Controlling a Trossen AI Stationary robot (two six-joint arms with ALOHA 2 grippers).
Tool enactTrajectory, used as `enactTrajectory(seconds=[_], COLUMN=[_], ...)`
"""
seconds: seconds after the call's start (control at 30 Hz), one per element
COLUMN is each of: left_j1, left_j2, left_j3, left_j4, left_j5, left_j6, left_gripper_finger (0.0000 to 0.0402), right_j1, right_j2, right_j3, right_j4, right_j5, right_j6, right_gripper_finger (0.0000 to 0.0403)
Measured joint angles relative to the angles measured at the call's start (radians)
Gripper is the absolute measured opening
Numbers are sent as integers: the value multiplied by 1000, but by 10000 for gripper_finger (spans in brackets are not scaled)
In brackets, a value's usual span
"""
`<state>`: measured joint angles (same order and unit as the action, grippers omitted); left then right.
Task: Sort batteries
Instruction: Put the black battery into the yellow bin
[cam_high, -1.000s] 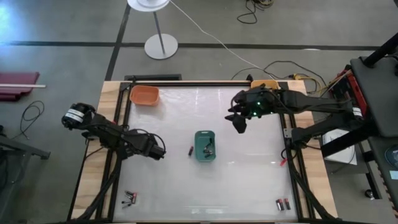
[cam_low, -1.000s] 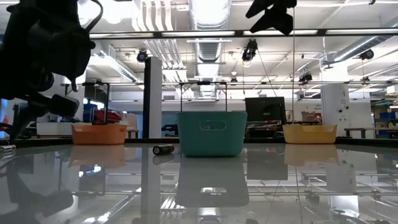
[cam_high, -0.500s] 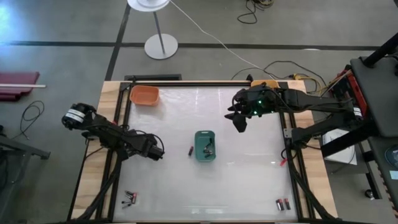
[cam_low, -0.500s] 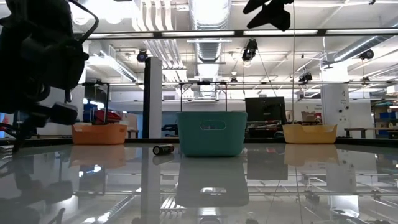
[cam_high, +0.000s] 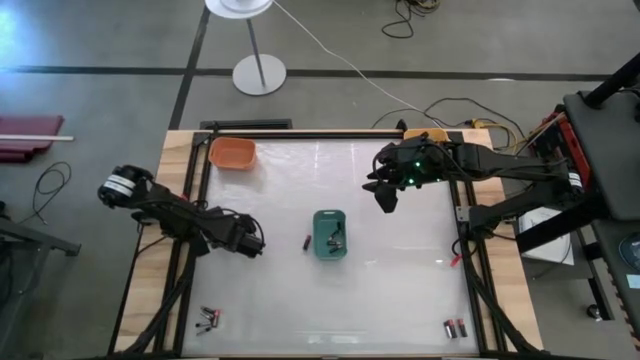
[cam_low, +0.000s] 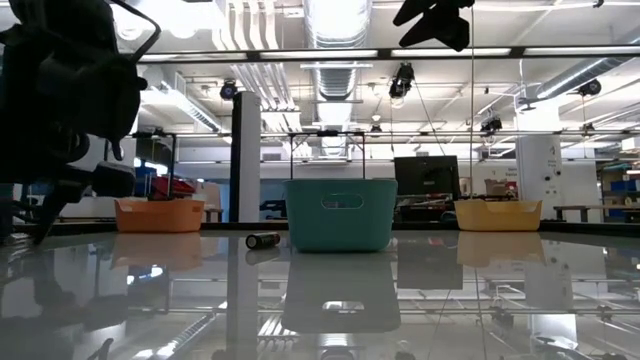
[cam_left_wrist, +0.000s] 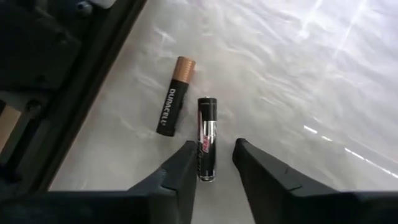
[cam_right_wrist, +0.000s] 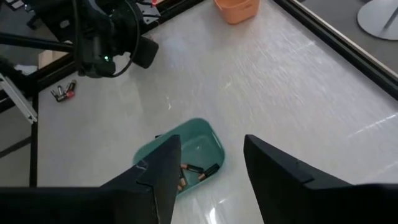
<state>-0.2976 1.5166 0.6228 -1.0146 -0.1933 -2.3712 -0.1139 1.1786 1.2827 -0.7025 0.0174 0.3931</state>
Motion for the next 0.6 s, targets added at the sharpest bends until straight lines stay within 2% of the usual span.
enactTrajectory(seconds=[0.2,0.33,0.6], left_j1=[2,5,13], left_j2=[-1,-1,4], left_j3=[-11,-11,6], left_j4=[16,25,19], left_j5=[-13,-42,-54], left_j6=[53,148,317], left_gripper_finger=[46,13,9], right_j1=[0,0,0], right_j2=[2,2,2], right_j3=[0,0,0], right_j4=[7,7,3], right_j5=[0,1,21], right_j6=[0,1,40], right_gripper_finger=[156,149,134])
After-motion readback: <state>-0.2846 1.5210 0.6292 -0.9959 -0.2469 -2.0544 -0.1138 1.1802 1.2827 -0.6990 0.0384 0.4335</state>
